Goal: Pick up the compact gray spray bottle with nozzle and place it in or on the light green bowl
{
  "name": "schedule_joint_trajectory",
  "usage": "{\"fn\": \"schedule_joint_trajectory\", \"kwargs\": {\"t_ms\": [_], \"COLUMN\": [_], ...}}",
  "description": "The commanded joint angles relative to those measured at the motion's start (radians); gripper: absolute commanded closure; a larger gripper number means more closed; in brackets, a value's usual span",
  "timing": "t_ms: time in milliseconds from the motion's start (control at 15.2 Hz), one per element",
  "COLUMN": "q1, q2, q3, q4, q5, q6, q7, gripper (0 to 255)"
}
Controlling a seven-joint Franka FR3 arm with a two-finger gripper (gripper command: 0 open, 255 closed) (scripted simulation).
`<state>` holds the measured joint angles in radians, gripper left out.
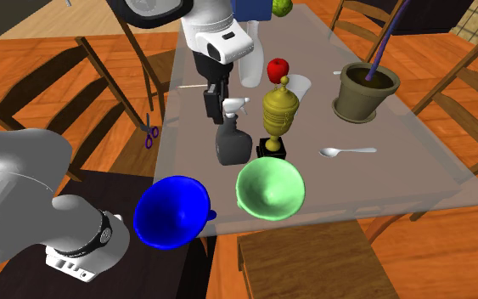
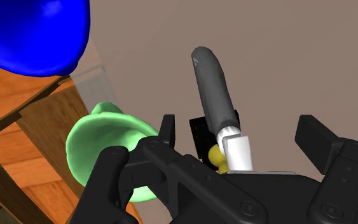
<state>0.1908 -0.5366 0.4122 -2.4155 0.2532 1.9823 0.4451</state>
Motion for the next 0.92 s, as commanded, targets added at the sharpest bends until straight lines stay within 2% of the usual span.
{"fn": "schedule_joint_trajectory", "kwargs": {"t_ms": [0, 198, 264, 858], "q1": [0.000, 0.000, 0.000, 0.000], "q2": [0.001, 0.001, 0.001, 0.001], "q3": [0.000, 0.000, 0.000, 0.000], "q4": [-0.001, -0.001, -0.001, -0.001], "q5": [0.000, 0.000, 0.000, 0.000], "q6": [0.002, 0.002, 0.002, 0.002], "q7": [0.000, 0.000, 0.000, 0.000], "gripper": [0, 0, 255, 255]}}
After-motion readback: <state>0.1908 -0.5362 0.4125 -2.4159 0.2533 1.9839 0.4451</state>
